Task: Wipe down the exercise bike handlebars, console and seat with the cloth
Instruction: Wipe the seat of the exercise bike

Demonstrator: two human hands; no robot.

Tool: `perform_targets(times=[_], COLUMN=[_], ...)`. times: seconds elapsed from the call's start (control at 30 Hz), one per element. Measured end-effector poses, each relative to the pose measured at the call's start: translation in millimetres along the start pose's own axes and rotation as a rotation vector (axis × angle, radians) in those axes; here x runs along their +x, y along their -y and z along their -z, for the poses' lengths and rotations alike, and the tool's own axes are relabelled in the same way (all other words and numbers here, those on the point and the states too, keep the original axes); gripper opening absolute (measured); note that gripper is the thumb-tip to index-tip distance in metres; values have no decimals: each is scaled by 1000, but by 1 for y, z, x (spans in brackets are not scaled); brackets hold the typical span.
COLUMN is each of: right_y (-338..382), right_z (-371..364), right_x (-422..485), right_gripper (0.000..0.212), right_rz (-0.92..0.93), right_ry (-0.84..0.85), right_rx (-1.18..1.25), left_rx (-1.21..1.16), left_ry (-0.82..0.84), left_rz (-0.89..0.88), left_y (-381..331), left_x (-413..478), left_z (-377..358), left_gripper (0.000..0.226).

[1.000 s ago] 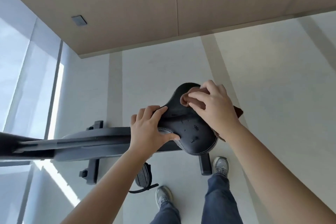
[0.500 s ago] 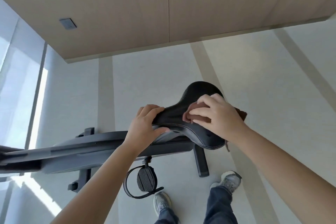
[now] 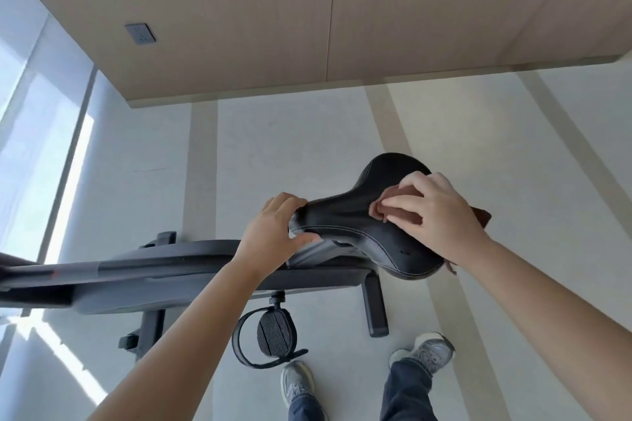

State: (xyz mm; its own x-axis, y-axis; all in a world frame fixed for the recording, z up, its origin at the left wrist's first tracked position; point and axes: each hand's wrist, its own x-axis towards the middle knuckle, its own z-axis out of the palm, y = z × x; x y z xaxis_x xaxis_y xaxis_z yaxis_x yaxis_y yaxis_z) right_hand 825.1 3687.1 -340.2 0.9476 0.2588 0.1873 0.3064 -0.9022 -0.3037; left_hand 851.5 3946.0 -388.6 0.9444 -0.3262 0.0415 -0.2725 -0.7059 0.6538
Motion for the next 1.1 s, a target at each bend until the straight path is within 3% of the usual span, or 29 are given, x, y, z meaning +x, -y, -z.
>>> perform_targets(times=[0.13,0.23,0.3,0.43,0.53,0.83,1.0,1.1], right_y=[61,54,22,-36,-29,25,-11,-15], right_z=[-29,-26,-12,14,6,-18,-11,-10], right_x=[26,26,5,2,33,-66,30,44], right_gripper=[19,21,19,24,25,16,22,23], right_rz=[128,175,101,-289,-387,-289,-415,-383], right_ry=[54,123,91,-46,-56,-337,-205,-160], right_rx=[52,64,27,138,161,-9,-21,-13], left_rx=[-27,-44,-41,-19,6,49,25,33], left_ry=[-8,-4,16,152,241,79,52,40], left_rz=[1,24,40,-20,-41,-15,-6,-7], left_y=[1,2,1,-17,-36,-47,-43,-41], left_x=[0,1,1,11,25,29,29,29], left_z=[-2,-1,-1,-2,-9,-27,-28,-29], left_gripper=[53,52,52,68,71,60,59,58])
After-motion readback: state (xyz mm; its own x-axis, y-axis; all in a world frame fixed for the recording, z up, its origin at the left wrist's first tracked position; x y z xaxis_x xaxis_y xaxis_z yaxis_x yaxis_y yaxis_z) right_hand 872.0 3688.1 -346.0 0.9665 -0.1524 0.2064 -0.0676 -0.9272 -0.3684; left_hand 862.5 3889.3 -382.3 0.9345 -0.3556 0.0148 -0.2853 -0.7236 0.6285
